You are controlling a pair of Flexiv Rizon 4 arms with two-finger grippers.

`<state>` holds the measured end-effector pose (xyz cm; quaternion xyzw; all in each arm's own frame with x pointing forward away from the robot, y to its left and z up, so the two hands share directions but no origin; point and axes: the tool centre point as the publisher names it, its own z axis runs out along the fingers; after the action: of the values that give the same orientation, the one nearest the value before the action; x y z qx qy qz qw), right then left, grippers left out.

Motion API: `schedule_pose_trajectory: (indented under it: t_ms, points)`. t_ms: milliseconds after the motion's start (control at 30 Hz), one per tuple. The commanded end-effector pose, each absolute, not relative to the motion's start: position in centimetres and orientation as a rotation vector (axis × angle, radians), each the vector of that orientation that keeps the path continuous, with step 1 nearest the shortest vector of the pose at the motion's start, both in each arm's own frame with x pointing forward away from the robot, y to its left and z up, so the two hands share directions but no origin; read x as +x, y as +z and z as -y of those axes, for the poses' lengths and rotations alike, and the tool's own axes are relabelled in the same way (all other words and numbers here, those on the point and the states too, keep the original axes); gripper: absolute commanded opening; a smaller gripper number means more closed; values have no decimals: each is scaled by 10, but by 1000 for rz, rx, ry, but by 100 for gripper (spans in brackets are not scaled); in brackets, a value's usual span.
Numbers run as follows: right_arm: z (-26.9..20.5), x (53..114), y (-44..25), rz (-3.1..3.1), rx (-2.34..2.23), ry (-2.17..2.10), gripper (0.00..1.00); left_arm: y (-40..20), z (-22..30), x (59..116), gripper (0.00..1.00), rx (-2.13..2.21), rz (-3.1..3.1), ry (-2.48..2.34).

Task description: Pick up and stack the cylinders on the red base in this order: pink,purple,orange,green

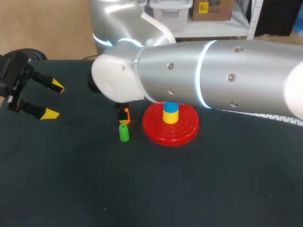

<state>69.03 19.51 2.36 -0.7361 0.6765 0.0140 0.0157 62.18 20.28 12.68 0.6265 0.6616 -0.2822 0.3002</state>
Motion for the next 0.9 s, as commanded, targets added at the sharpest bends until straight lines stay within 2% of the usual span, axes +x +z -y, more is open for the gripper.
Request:
schedule_pose_trajectory:
  t_ms: [33,67,100,167,200,433,500,700,733,900]
  points:
    - [-192,689,23,-2101,-2285,50,100,126,-204,621,100,1662,-1751,-748]
    - [-192,689,23,-2100,-2285,53,100,126,-204,621,100,1662,-1751,-748]
    - [-192,689,22,-2100,-2286,54,90,126,-204,621,100,1662,-1751,-748]
    - [-192,689,21,-2102,-2286,59,58,126,-204,621,100,1662,-1751,-748]
    - [-192,689,21,-2103,-2288,60,49,126,-204,621,100,1662,-1751,-748]
    - [-193,688,19,-2108,-2297,65,19,126,-204,621,100,1662,-1751,-748]
    - [-194,687,18,-2108,-2298,66,13,126,-204,621,100,1662,-1751,-748]
    - [-197,687,17,-2106,-2305,67,5,126,-204,621,100,1662,-1751,-748]
    - [-197,687,17,-2105,-2306,68,0,126,-204,621,100,1662,-1751,-748]
    - [-198,688,17,-2105,-2308,74,0,126,-204,621,100,1662,-1751,-748]
